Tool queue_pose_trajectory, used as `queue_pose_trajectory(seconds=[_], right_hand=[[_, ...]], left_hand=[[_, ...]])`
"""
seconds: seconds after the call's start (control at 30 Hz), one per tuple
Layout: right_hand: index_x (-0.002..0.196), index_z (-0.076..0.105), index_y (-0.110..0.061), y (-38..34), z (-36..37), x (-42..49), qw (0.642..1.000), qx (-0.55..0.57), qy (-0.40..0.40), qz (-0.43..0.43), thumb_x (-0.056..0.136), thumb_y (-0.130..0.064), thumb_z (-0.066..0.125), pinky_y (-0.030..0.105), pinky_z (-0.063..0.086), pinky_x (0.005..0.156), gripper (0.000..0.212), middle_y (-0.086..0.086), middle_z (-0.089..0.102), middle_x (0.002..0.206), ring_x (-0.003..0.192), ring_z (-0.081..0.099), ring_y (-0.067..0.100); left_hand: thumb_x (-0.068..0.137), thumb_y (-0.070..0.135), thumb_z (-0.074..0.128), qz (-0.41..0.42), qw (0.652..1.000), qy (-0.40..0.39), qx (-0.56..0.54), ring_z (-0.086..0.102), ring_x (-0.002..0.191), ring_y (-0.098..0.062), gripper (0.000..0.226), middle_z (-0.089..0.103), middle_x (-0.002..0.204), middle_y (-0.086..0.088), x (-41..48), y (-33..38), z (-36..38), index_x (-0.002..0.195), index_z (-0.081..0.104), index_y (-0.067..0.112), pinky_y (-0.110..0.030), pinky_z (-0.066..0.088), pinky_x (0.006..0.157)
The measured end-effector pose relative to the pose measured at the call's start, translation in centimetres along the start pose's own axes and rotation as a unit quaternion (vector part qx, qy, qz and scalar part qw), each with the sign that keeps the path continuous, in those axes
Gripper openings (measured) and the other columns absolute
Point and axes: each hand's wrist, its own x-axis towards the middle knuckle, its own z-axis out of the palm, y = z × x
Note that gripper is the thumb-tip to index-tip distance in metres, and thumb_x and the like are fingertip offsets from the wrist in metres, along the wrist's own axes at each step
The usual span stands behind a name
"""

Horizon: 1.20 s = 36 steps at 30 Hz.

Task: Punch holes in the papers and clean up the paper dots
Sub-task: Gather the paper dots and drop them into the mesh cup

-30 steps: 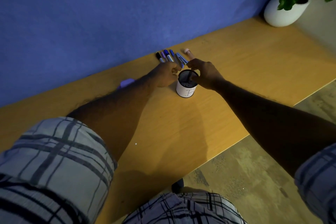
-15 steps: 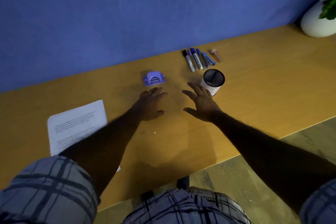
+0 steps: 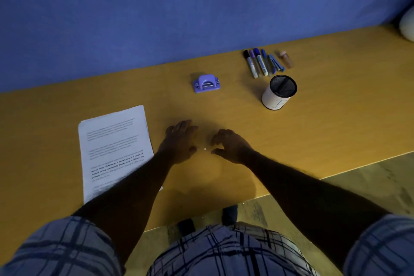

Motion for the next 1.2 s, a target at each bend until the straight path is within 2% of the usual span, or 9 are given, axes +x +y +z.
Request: queue_pose_trajectory(seconds=[0.17, 0.27, 0.5, 0.7, 0.83, 1.0, 1.1, 1.2], right_hand=[[0.107, 0.071, -0.019, -1.4, 1.5, 0.2, 0.999, 0.039, 0.024, 0.016, 0.085, -0.033, 0.071, 0.040, 0.052, 0.092, 0.025, 0.004, 0.065, 0.116, 0.105, 0.061, 0.022], [0.107, 0.071, -0.020, -1.7, 2.5, 0.5, 0.997, 0.035, 0.044, 0.044, 0.085, -0.033, 0.071, 0.039, 0.051, 0.093, 0.025, 0.002, 0.064, 0.118, 0.106, 0.061, 0.021], [0.103, 0.071, -0.026, -1.6, 3.4, 0.8, 0.995, -0.004, 0.088, 0.053, 0.084, -0.037, 0.070, 0.039, 0.052, 0.089, 0.022, -0.004, 0.066, 0.111, 0.100, 0.061, 0.018], [0.101, 0.070, -0.032, -1.7, 3.6, 1.2, 0.994, -0.010, 0.078, 0.070, 0.088, -0.033, 0.064, 0.040, 0.049, 0.090, 0.014, -0.009, 0.065, 0.111, 0.102, 0.061, 0.018], [0.108, 0.069, -0.027, -2.2, 3.7, 1.9, 0.994, -0.022, 0.040, 0.097, 0.091, -0.031, 0.060, 0.044, 0.041, 0.096, 0.020, -0.006, 0.063, 0.116, 0.108, 0.058, 0.021], [0.112, 0.063, -0.018, -2.5, 3.4, 2.2, 0.994, -0.077, -0.003, 0.076, 0.093, -0.029, 0.056, 0.047, 0.038, 0.099, 0.024, 0.004, 0.059, 0.119, 0.112, 0.054, 0.025], [0.112, 0.061, -0.016, -1.3, 2.9, 1.5, 0.995, -0.014, 0.009, 0.103, 0.096, -0.027, 0.051, 0.046, 0.038, 0.098, 0.022, 0.005, 0.060, 0.118, 0.112, 0.055, 0.025], [0.111, 0.059, -0.016, 0.6, 2.1, 0.5, 0.989, 0.070, 0.025, 0.130, 0.098, -0.025, 0.048, 0.046, 0.039, 0.097, 0.019, 0.004, 0.058, 0.116, 0.110, 0.054, 0.024]], left_hand=[[0.091, 0.054, 0.049, -0.008, 1.000, -0.001, 0.004, 0.018, 0.148, -0.030, 0.069, 0.021, 0.160, -0.008, -0.7, -0.5, 0.1, 0.147, 0.029, 0.021, -0.053, 0.023, 0.117], [0.094, 0.050, 0.046, -0.018, 1.000, 0.017, -0.006, 0.023, 0.147, -0.029, 0.059, 0.026, 0.158, -0.008, -1.3, -0.7, 0.0, 0.144, 0.035, 0.020, -0.052, 0.025, 0.116], [0.097, 0.041, 0.046, -0.039, 0.995, 0.075, -0.055, 0.033, 0.142, -0.026, 0.045, 0.040, 0.151, -0.007, -2.3, -1.1, -0.4, 0.136, 0.048, 0.018, -0.049, 0.030, 0.113], [0.097, 0.038, 0.048, -0.038, 0.994, 0.080, -0.068, 0.036, 0.140, -0.026, 0.042, 0.043, 0.149, -0.007, -2.7, -1.7, -0.5, 0.134, 0.051, 0.018, -0.049, 0.030, 0.113], [0.097, 0.038, 0.047, -0.039, 0.994, 0.080, -0.062, 0.037, 0.139, -0.024, 0.042, 0.045, 0.147, -0.007, -2.9, -1.7, -0.7, 0.133, 0.053, 0.018, -0.047, 0.032, 0.111], [0.097, 0.037, 0.046, -0.033, 0.995, 0.069, -0.058, 0.040, 0.136, -0.022, 0.039, 0.049, 0.142, -0.004, -3.1, -1.6, -0.8, 0.131, 0.053, 0.018, -0.044, 0.034, 0.111], [0.095, 0.036, 0.049, -0.020, 0.997, 0.059, -0.043, 0.043, 0.132, -0.021, 0.038, 0.051, 0.138, -0.003, -3.1, -1.6, -0.8, 0.129, 0.054, 0.018, -0.041, 0.035, 0.109], [0.093, 0.034, 0.052, -0.003, 0.997, 0.069, -0.038, 0.050, 0.120, -0.020, 0.032, 0.057, 0.127, -0.003, -2.8, -1.1, -0.7, 0.119, 0.059, 0.018, -0.038, 0.039, 0.102]])
